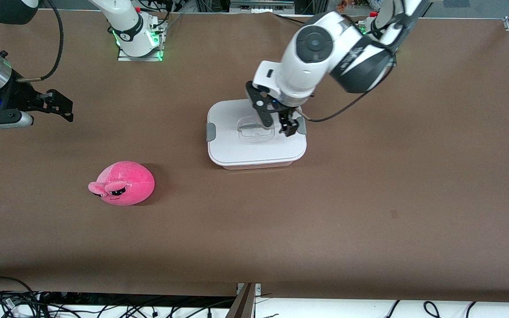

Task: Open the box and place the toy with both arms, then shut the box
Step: 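Reach the left gripper to the box lid handle and grasp it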

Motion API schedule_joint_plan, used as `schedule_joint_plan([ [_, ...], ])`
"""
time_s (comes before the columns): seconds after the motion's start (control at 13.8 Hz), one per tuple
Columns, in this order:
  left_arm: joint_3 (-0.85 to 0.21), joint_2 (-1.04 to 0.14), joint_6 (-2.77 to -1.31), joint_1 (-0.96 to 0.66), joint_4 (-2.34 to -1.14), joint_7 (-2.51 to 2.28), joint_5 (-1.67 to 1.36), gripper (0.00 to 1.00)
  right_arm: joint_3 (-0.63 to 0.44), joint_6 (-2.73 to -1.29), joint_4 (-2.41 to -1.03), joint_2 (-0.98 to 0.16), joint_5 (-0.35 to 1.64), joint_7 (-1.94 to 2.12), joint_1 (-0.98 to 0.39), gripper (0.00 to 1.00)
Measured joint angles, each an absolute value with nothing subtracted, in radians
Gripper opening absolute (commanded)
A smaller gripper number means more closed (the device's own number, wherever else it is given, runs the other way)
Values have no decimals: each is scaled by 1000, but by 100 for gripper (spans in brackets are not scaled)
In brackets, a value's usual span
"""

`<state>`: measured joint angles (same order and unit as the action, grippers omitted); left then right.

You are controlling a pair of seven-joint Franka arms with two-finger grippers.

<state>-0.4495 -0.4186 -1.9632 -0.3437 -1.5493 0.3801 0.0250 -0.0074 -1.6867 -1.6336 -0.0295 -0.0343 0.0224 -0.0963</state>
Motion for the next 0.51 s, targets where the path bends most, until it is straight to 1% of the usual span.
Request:
schedule_joint_plan([
  [0.22, -449, -475, -2029, -390, -1551, 380, 129, 100, -8, -1635, -1633, -27, -35, 30, -96, 100],
  [0.36, -449, -498, -2068, -402, -1558, 380, 146, 100, -8, -1613, -1632, -23, -35, 102, -96, 100],
  [0.51, -449, -506, -2127, -415, -1606, 379, 147, 100, -8, -1608, -1632, -21, -35, 157, -96, 100],
])
